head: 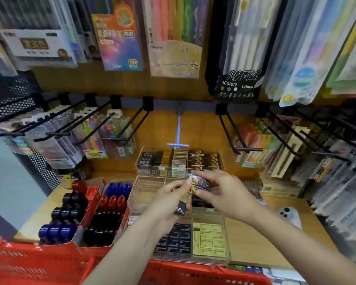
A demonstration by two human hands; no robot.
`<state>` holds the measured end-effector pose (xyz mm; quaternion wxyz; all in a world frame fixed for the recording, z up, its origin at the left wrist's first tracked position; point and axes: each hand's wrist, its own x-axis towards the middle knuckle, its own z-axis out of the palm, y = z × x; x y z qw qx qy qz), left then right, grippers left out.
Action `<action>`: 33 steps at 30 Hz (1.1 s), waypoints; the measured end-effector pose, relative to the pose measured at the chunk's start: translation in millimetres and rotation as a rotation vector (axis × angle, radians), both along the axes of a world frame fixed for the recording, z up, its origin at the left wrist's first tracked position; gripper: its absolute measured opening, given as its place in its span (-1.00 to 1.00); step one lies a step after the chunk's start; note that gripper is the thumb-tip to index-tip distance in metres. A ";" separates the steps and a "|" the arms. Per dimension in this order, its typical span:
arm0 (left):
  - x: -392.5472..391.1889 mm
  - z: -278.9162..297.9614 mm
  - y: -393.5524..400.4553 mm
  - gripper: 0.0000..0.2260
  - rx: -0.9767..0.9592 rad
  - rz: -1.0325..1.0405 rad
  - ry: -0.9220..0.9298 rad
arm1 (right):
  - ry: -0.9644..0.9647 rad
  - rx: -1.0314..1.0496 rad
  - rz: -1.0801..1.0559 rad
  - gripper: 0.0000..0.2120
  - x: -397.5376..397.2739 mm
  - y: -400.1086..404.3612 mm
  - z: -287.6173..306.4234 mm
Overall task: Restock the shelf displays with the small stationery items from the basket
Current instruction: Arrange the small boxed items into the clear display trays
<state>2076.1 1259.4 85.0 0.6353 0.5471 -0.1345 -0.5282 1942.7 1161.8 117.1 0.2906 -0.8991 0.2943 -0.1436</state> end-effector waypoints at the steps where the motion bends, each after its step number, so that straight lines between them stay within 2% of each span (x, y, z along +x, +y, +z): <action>1: 2.6 -0.6 -3.2 -0.83 -0.001 0.019 0.003 | -0.054 -0.060 -0.021 -0.58 2.0 0.1 -4.5; 4: 9.6 -2.7 -9.8 -0.80 0.025 0.031 -0.036 | -0.137 -0.090 -0.106 -0.68 9.9 -7.2 -12.8; 7: 19.4 -9.6 -12.8 -0.80 0.040 0.104 -0.003 | -0.073 -0.108 -0.259 -0.69 22.9 -32.8 -16.6; 9: 28.0 -15.4 -13.4 -0.80 0.061 0.165 0.058 | 0.053 -0.180 -0.357 -0.69 31.3 -52.8 -19.2; 13: 39.0 -28.4 -15.0 -0.78 0.102 0.196 0.138 | 0.398 -0.476 -0.368 -0.76 50.1 -81.6 -33.0; 15: 40.7 -32.7 -17.3 -0.79 0.094 0.195 0.143 | 0.489 -0.543 -0.388 -0.80 59.4 -91.5 -38.3; 20: 40.8 -39.6 -21.5 -0.82 0.087 0.182 0.165 | 0.510 -0.433 -0.412 -0.83 64.0 -108.9 -41.9; 26: 36.8 -38.3 -18.7 -0.88 0.104 0.198 0.191 | 0.327 -0.274 -0.432 -0.75 57.2 -106.5 -45.8; 31: 31.6 -31.3 -16.3 -0.89 0.091 0.185 0.186 | 0.464 -0.172 -0.417 -0.76 65.2 -102.2 -31.5; 33: 28.6 -28.6 -15.9 -0.89 0.085 0.160 0.155 | 0.373 -0.165 -0.399 -0.76 67.6 -94.6 -22.5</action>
